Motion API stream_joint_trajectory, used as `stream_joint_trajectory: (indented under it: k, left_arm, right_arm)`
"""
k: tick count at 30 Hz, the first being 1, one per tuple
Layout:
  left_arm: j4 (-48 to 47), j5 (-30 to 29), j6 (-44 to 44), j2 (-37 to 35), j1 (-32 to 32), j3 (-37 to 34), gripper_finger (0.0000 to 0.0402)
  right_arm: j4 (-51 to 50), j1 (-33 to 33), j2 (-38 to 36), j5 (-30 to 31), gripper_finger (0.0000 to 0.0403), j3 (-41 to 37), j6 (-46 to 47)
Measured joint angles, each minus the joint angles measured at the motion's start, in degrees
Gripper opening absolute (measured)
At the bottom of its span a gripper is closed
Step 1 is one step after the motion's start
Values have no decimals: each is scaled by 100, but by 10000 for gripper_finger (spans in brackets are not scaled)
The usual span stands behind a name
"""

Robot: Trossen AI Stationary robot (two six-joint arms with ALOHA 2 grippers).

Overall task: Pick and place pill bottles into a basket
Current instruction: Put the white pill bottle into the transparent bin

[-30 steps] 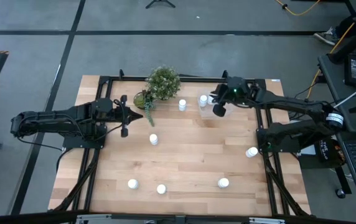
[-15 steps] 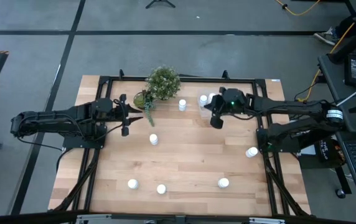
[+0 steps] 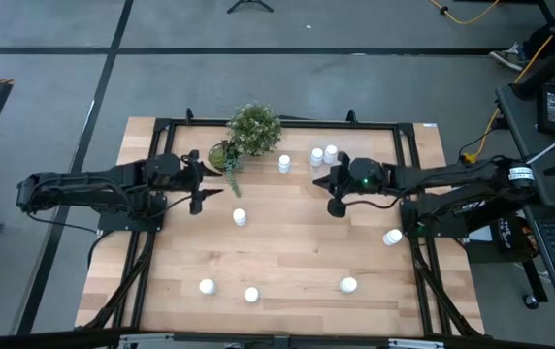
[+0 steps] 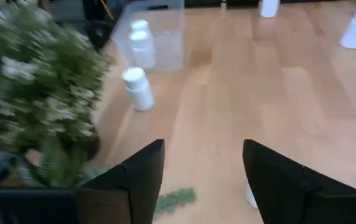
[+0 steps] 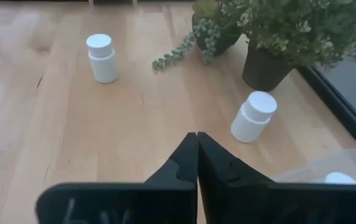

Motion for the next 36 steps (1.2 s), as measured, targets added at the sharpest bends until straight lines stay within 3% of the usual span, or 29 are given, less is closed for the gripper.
stream_joint_trajectory:
  k: [11, 18, 23, 36]
  left_arm:
    - [462, 279, 57, 1091, -313, -3, 208]
    - [744, 215, -598, 1749, -600, -3, 208]
    - [688, 201, -1117, 1914, -842, -3, 208]
    - [201, -525, -2337, 2005, -1912, -3, 208]
  right_arm:
    - [441, 13, 0, 0, 2, -241, -657]
    - [290, 13, 0, -223, 6, -241, -773]
    - [227, 13, 0, -420, 6, -241, -800]
    - [227, 13, 0, -468, 7, -241, -801]
